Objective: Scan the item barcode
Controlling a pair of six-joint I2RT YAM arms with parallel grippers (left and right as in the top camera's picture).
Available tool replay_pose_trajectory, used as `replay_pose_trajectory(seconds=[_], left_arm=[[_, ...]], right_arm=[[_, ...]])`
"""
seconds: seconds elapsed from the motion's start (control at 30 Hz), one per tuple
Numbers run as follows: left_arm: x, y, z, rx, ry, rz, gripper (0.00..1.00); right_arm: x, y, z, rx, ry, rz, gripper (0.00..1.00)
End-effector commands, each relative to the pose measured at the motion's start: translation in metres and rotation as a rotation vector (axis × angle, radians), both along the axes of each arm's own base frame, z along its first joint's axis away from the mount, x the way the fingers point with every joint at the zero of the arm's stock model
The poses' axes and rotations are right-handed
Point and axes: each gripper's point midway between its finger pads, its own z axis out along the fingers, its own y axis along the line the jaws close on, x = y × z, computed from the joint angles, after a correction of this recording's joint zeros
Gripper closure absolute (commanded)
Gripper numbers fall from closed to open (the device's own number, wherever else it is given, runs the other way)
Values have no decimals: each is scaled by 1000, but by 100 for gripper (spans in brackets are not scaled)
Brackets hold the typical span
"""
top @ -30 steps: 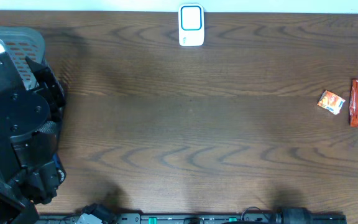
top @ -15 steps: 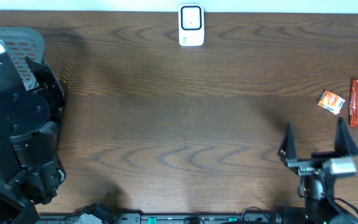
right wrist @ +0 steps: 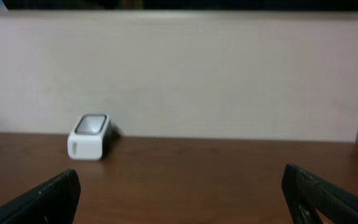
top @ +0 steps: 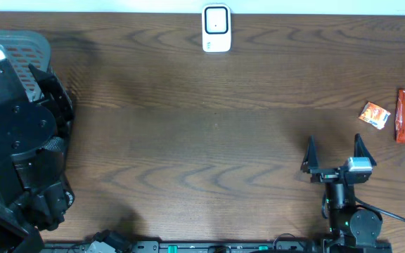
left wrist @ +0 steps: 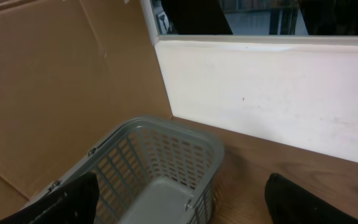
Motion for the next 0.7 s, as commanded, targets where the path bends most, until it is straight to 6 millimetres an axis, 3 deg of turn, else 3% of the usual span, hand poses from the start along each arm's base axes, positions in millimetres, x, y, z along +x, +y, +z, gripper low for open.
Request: replay_pose_trajectory(seconds=[0.0, 0.17, 0.67], left_arm=[[-2, 3, 1, -4, -8, 11, 14], [-2, 3, 1, -4, -8, 11, 14], [-2, 3, 1, -4, -8, 11, 14]], right_arm=[[2, -2, -18, 21, 59, -9, 1], [1, -2, -53, 27, 204, -12, 1], [2, -3, -52, 27, 199, -14, 1]])
